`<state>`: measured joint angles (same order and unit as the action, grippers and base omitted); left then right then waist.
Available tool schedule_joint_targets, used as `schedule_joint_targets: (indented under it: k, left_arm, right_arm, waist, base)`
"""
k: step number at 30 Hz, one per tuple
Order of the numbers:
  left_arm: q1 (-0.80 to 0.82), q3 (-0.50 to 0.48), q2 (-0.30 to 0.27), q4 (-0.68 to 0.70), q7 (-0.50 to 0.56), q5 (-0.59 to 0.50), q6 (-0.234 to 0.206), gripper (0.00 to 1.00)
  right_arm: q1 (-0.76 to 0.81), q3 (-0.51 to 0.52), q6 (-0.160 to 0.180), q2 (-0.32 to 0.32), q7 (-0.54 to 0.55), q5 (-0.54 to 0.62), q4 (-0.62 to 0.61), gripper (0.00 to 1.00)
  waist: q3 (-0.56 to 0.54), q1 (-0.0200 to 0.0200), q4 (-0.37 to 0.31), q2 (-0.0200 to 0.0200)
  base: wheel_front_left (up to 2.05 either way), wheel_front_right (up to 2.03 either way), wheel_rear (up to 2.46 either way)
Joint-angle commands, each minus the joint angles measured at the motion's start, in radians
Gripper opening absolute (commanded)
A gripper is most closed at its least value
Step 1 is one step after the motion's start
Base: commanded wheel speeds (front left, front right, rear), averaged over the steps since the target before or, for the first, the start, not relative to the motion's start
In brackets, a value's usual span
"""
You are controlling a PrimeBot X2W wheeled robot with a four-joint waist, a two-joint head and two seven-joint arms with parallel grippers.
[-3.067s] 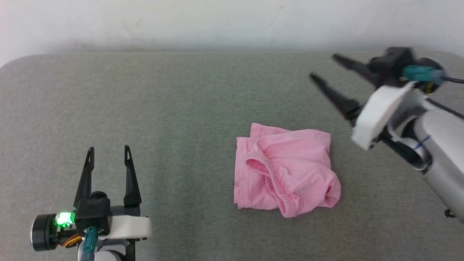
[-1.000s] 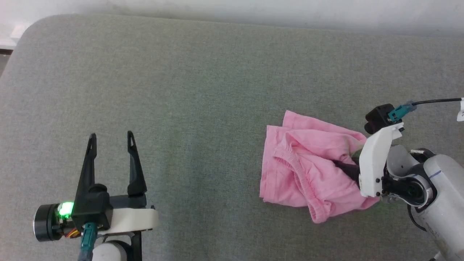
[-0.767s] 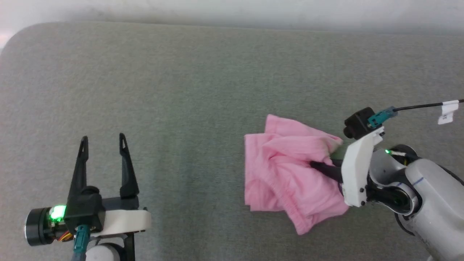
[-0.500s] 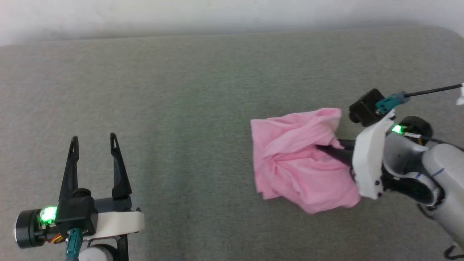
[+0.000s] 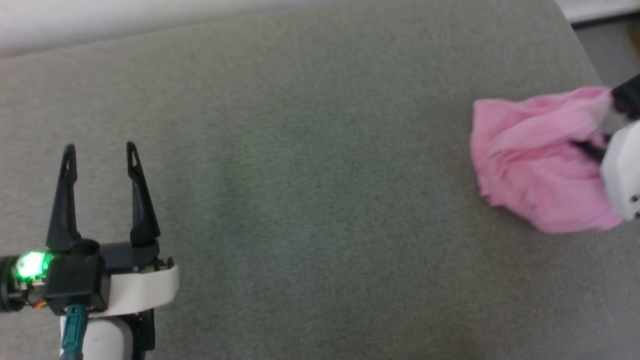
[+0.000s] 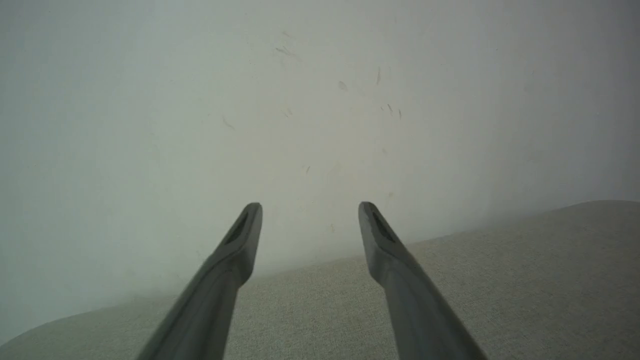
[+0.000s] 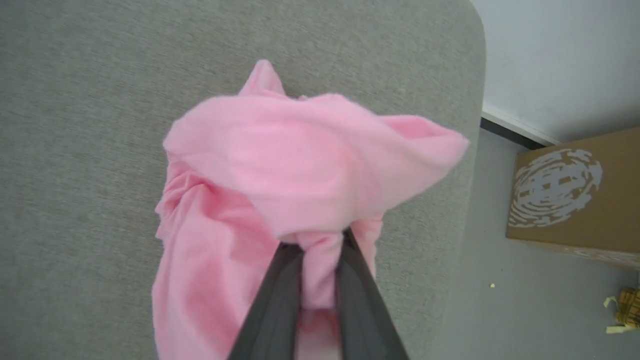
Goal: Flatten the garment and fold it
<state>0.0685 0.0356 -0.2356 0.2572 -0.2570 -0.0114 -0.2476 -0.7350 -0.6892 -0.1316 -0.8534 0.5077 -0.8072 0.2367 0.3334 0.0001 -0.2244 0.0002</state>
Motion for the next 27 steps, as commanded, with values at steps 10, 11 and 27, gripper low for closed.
schedule_joint_targets:
  k: [10,11,27]
  left_arm:
    - [0.083,0.026,-0.045,0.051,-0.005,-0.016,-0.007,1.00]
    - [0.086,0.027,-0.048,0.054,-0.005,-0.016,-0.009,1.00]
    - [0.054,0.048,-0.036,0.017,-0.005,0.017,-0.058,1.00]
  right_arm:
    - [-0.124,0.099,0.001,0.037,-0.082,0.145,0.347,0.00]
    - [-0.132,0.109,0.001,0.052,-0.093,0.150,0.375,0.00]
    - [-0.189,0.107,0.001,0.108,-0.269,0.279,0.605,1.00]
  waist:
    - [0.215,-0.0001,0.014,-0.0002]
    - [0.222,-0.0001,0.018,-0.0002]
    - [0.061,-0.0001,0.037,-0.0002]
  base:
    - [0.00,0.00,0.00]
    - [0.00,0.00,0.00]
    - [0.00,0.00,0.00]
